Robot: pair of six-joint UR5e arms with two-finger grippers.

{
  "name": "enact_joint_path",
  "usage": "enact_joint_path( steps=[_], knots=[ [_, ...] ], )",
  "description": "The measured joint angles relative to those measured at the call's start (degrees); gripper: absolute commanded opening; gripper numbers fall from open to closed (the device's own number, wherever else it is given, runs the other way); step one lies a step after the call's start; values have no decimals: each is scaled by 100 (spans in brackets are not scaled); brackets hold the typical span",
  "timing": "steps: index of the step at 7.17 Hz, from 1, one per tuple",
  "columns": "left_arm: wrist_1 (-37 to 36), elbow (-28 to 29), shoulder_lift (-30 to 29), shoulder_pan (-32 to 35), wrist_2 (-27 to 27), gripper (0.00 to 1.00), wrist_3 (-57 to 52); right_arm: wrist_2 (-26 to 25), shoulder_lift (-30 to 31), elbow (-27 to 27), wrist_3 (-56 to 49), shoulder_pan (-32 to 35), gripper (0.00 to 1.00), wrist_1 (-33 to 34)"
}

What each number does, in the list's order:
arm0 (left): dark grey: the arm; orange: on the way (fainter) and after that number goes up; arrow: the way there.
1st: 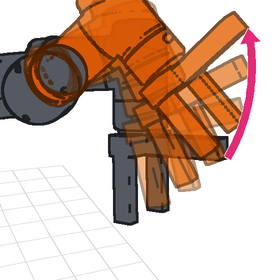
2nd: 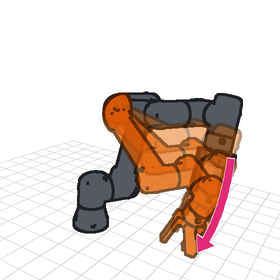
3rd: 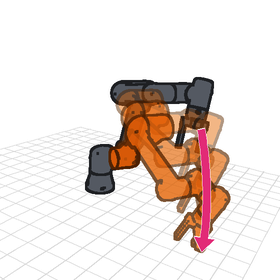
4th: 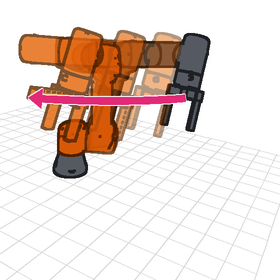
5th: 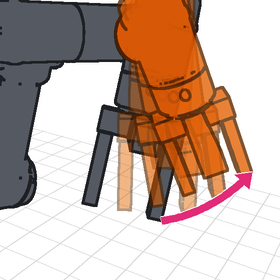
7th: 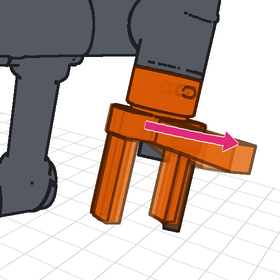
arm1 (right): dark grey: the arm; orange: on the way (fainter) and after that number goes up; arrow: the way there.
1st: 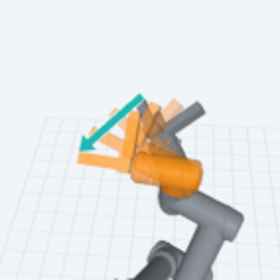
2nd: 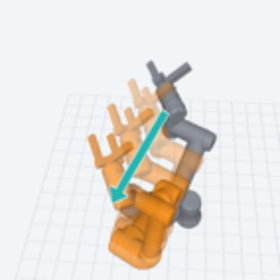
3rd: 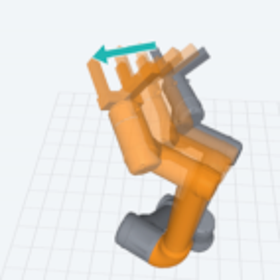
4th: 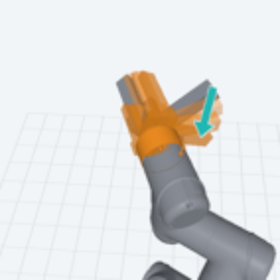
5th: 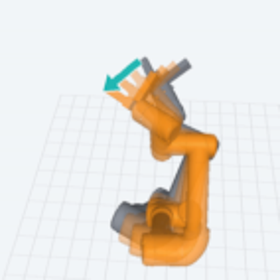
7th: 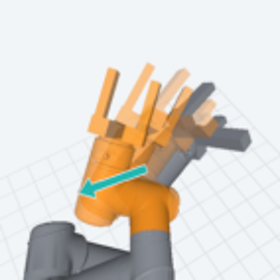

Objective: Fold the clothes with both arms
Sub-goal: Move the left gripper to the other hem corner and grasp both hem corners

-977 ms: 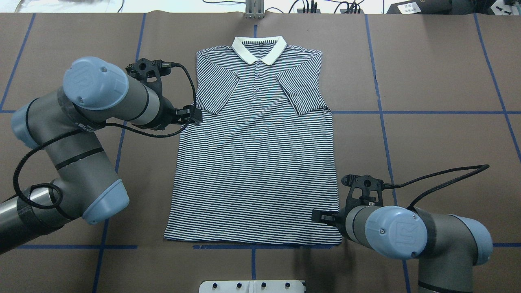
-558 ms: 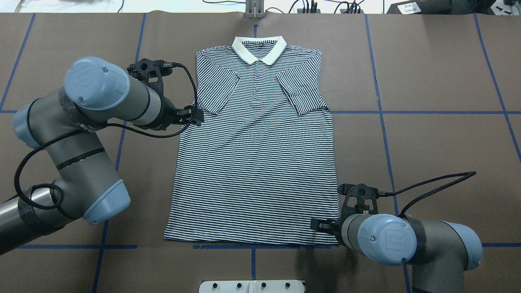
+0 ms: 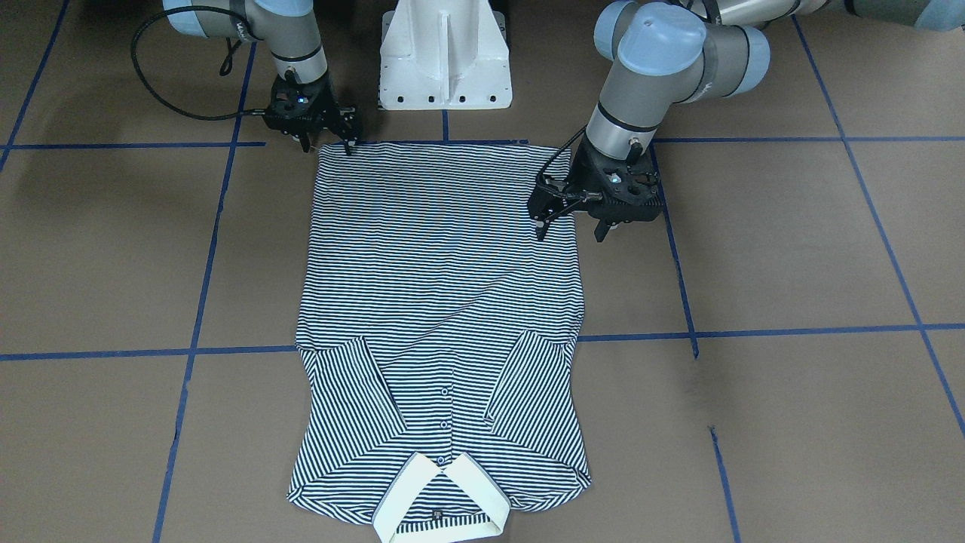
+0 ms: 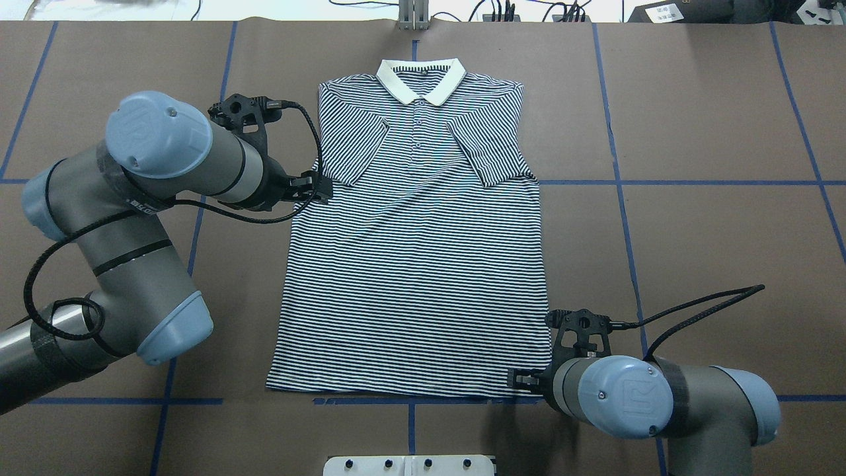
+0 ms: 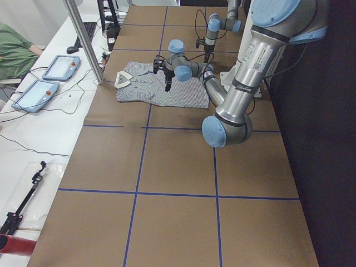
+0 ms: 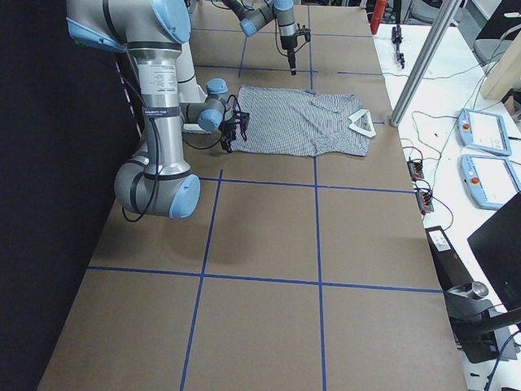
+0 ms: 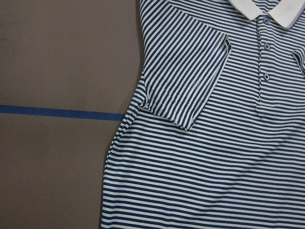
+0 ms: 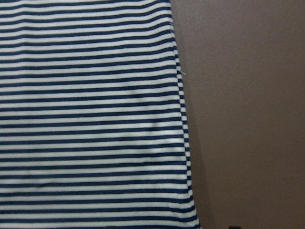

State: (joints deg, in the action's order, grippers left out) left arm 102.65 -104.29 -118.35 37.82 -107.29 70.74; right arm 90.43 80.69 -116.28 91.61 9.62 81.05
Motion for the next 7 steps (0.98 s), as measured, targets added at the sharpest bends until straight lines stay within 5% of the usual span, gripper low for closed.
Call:
enact_joint_path(
  steps=[2,3,4,7],
  knots=[
    [0,11,4,-2,-1,100,-6,65,18,7,-17,4,75,29],
    [0,9,3,-2,3,100,-5,83,17,21,-22,3,51,33],
    [0,-1,-3,-2,5,100,-1,92,13,40,-26,0,6,34],
    [0,-12,-11,-2,6,100,1,93,16,46,-37,8,0,24]
  ],
)
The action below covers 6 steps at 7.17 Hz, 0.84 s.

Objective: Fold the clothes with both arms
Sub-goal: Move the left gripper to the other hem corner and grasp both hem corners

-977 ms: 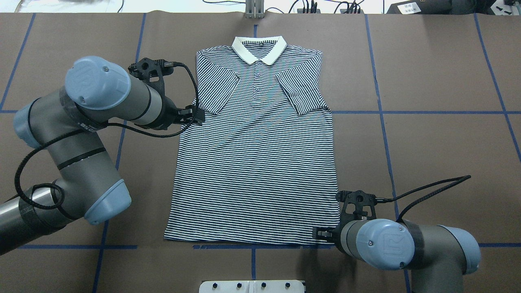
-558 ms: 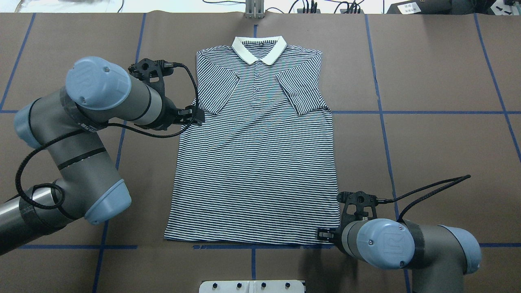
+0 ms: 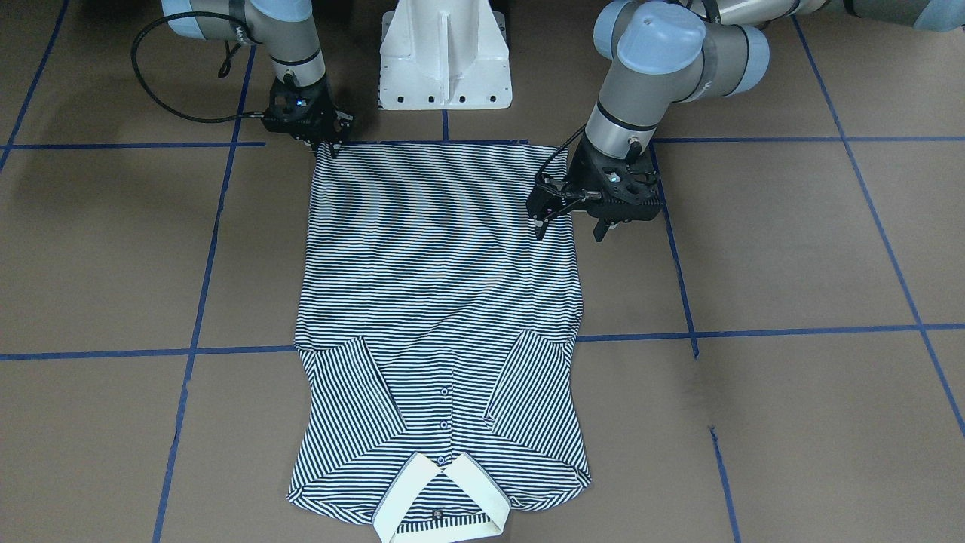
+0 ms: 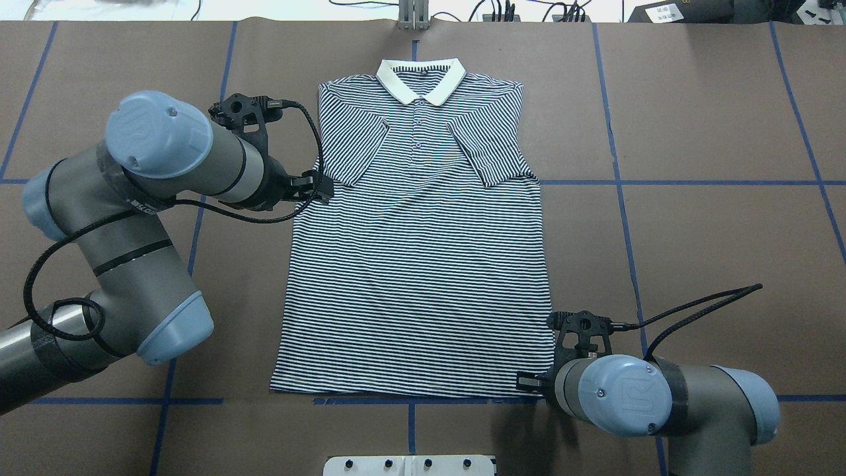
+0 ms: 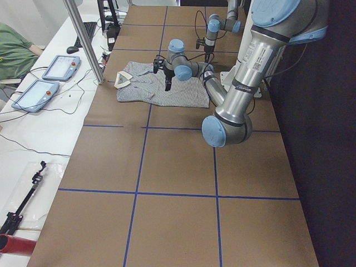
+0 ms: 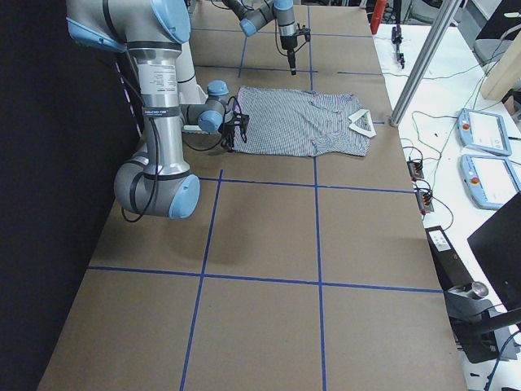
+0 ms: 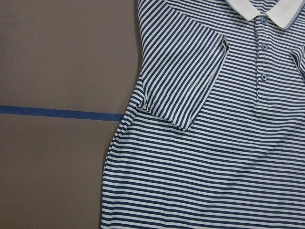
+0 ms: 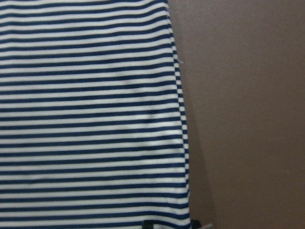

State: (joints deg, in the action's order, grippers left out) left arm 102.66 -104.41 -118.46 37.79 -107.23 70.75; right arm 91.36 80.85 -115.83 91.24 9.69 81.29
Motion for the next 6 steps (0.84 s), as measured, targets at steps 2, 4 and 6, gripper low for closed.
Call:
enact_joint_path(
  steps=[2,4,6],
  knots=[
    [2,4,9,0,0,100,0,15,-16,-55,-1,6,0,-15],
    [0,6,58,-6,-2,100,2,0,-12,-184,0,22,0,-18],
    [-20,-71,320,-129,-10,100,226,-17,-7,-294,6,49,0,-9]
  ],
)
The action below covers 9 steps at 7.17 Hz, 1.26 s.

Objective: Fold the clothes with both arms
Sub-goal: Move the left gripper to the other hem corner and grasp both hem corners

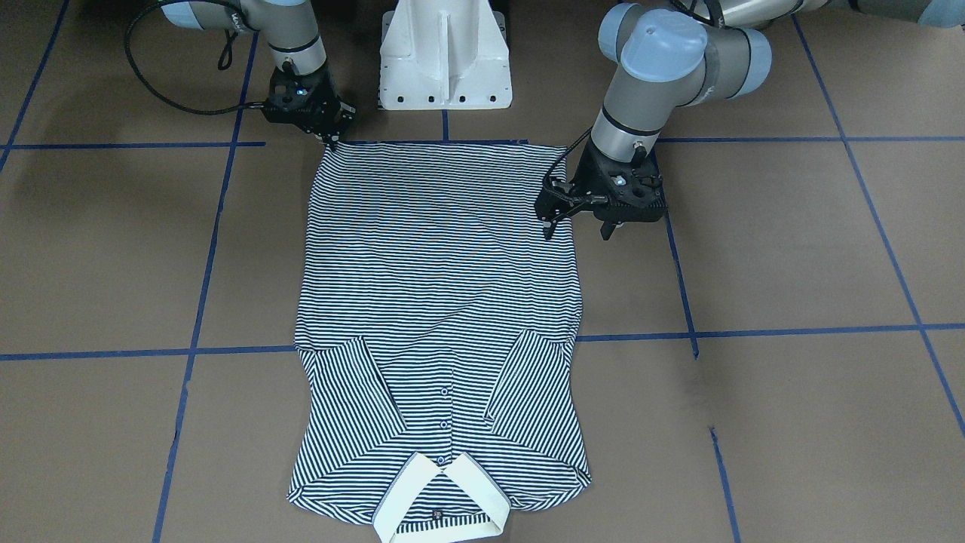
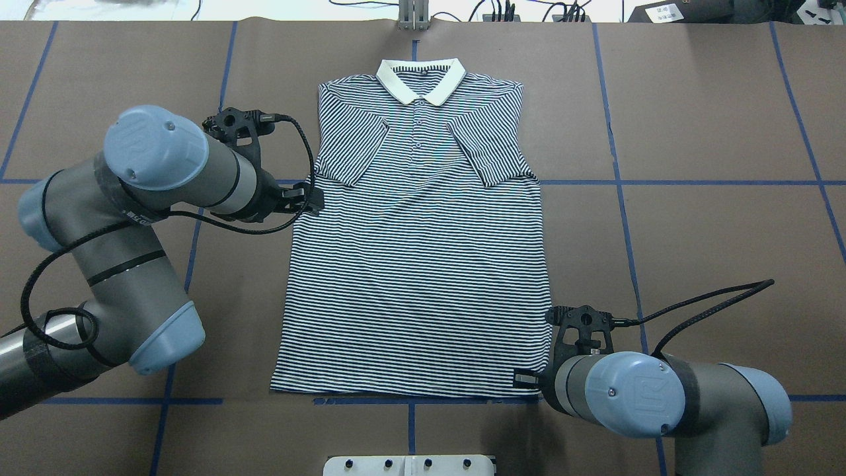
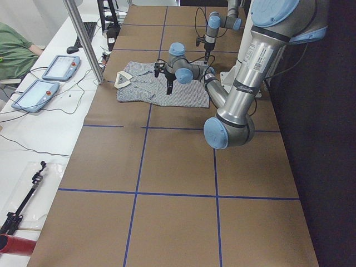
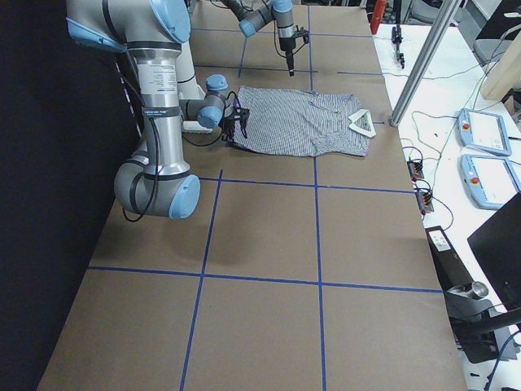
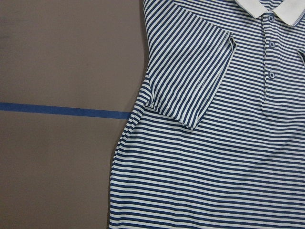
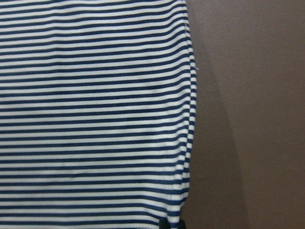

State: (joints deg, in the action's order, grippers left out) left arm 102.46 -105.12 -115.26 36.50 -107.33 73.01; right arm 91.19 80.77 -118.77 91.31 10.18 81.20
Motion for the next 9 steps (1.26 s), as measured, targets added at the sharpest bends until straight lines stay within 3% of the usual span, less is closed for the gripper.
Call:
enact_joint_path(
  steps=[4,6,9],
  knots=[
    [-445,-1046,1043,-1520,699,98,2056,12,-21,-104,-5,106,0,5],
    [-468,-976,1074,-2162,1041,98,2785,13,-31,-153,-7,119,0,2],
    [-464,-810,1089,-2405,1129,95,2956,13,-38,-169,-8,123,0,1]
  ],
)
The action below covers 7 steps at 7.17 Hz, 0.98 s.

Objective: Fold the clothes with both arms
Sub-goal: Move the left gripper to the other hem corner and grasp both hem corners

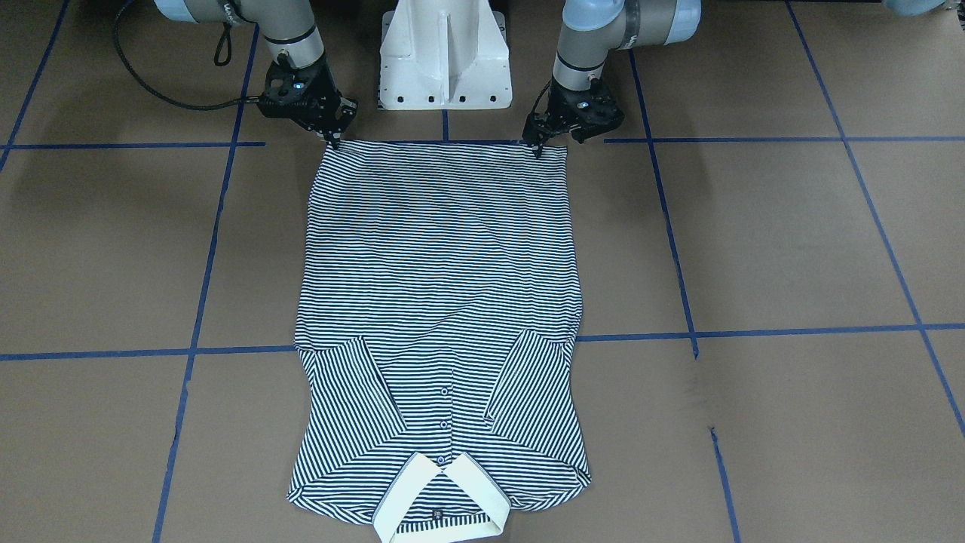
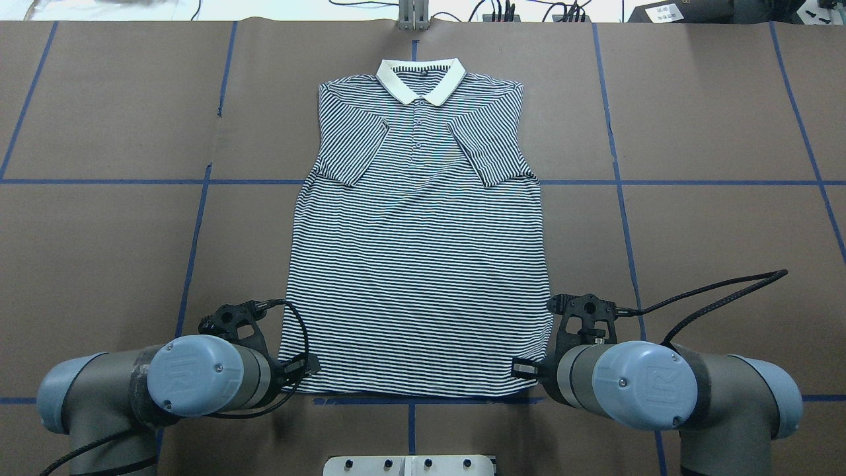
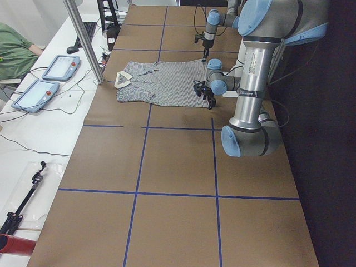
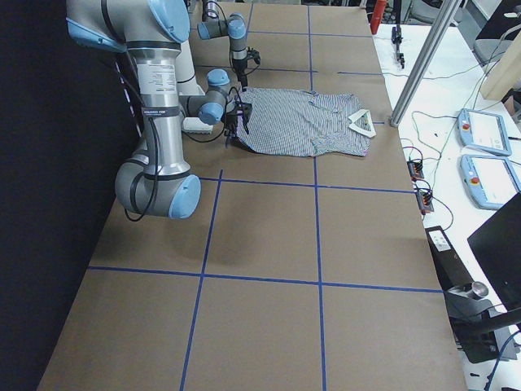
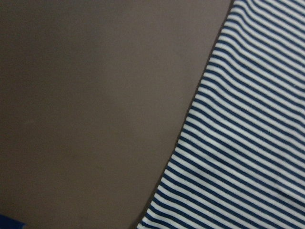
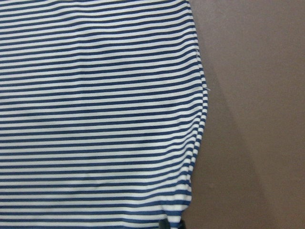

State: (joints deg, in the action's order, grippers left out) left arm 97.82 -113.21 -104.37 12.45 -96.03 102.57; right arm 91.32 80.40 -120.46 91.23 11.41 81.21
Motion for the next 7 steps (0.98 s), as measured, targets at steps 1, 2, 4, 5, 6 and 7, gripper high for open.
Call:
enact_joint_path(
  steps=[1,2,4,5,6,7],
  knots=[
    [0,65,3,-12,14,93,1,0,-3,-2,0,-1,0,0],
    [0,126,-5,-15,41,91,-7,0,-5,-3,0,-1,0,0],
    [-5,122,-19,32,93,85,-43,0,-5,-4,0,15,0,0],
    [-10,98,-21,59,97,81,-49,0,-2,-4,0,22,0,0],
    [-14,82,-25,71,96,74,-51,0,4,-7,0,31,0,0],
    [-16,76,-28,71,94,57,-48,2,10,-10,0,43,0,0]
  ],
)
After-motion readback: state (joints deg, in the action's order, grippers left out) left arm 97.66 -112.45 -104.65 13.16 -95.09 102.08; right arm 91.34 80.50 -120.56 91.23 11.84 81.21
